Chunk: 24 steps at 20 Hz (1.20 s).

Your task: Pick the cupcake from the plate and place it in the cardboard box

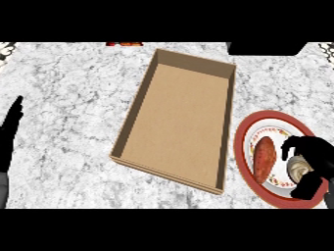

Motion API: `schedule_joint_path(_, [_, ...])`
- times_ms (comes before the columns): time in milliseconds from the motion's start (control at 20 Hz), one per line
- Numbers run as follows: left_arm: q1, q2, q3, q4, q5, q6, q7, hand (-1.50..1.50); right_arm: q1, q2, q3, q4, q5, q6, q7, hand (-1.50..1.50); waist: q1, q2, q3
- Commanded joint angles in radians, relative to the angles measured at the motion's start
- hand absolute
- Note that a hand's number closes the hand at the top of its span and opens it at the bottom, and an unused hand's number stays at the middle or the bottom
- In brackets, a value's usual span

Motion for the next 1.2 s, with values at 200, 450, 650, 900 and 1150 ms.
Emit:
schedule_joint_path(200, [-0.038, 0.015, -0.002, 0.014, -0.008, -0.021, -0.015, 0.00, -0.214, -0.097, 0.022, 0.163, 0.001, -0.069, -0.385, 1.50, 0.043, 0.014, 0.009])
schedule_joint_path(450, [-0.036, 0.008, -0.009, 0.006, 0.006, -0.042, -0.012, 0.00, -0.384, -0.142, -0.018, 0.327, -0.035, -0.144, -0.659, 1.50, 0.057, 0.018, 0.010])
schedule_joint_path(650, [-0.068, 0.008, 0.005, 0.052, 0.000, -0.031, -0.013, 0.00, -0.512, -0.130, -0.068, 0.486, -0.012, -0.275, -0.748, 1.50, 0.033, 0.015, 0.008])
schedule_joint_path(900, [-0.009, -0.013, 0.004, 0.010, -0.010, -0.006, -0.009, 0.00, -0.579, -0.136, -0.169, 0.489, -0.129, -0.307, -0.900, 1.50, 0.020, 0.008, 0.007])
schedule_joint_path(1150, [-0.031, -0.020, -0.001, 0.025, -0.036, 0.009, 0.009, 0.00, -0.651, -0.096, -0.155, 0.408, -0.184, -0.184, -0.920, 1.50, 0.000, 0.003, 0.005])
